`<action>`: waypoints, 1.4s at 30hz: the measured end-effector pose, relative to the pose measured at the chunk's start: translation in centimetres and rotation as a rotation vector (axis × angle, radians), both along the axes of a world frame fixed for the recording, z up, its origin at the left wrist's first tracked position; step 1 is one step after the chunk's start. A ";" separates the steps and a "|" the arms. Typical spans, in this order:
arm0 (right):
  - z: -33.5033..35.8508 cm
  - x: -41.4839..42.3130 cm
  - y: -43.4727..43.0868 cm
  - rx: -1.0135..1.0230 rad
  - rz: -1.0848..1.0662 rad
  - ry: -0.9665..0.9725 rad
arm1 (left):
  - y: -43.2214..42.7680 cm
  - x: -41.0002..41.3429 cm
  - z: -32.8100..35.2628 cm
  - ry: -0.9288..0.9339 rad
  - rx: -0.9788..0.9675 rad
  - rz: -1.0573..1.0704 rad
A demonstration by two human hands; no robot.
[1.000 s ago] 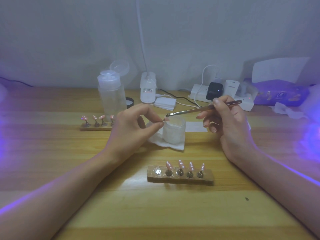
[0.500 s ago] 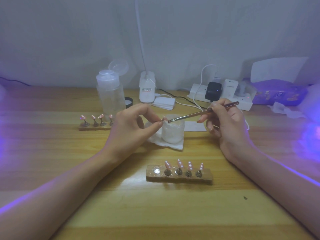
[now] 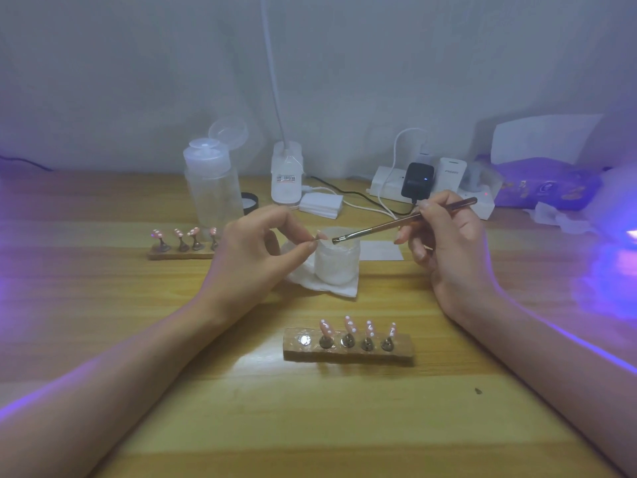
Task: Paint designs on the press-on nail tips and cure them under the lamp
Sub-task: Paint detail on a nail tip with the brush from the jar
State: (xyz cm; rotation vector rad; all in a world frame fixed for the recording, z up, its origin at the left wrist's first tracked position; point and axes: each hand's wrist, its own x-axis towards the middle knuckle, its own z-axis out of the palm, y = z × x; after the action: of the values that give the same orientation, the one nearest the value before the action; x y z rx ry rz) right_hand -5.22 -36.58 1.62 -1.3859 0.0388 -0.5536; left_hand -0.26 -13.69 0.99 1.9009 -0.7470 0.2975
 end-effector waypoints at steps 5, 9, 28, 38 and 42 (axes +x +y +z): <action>1.1 -0.2 -0.7 -0.002 -0.050 -0.024 | 0.1 0.1 -0.1 -0.011 -0.001 -0.010; 1.6 -0.3 -1.6 0.003 -0.118 -0.005 | 0.1 0.1 -0.2 -0.027 0.008 0.000; 1.6 -0.9 -2.2 -0.140 0.051 -0.232 | 0.1 0.4 -0.4 -0.073 0.013 -0.017; 0.3 -0.3 0.9 0.226 0.093 0.042 | -0.1 0.6 -0.5 -0.075 -0.017 -0.023; 0.3 -0.2 0.9 0.215 0.108 0.044 | -0.1 0.7 -0.5 -0.094 -0.001 -0.021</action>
State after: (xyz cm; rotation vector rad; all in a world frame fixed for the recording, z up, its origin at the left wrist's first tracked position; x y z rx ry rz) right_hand -5.46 -35.71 1.92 -1.1835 0.0570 -0.4160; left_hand 0.39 -13.77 0.49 1.8872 -0.8290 0.3764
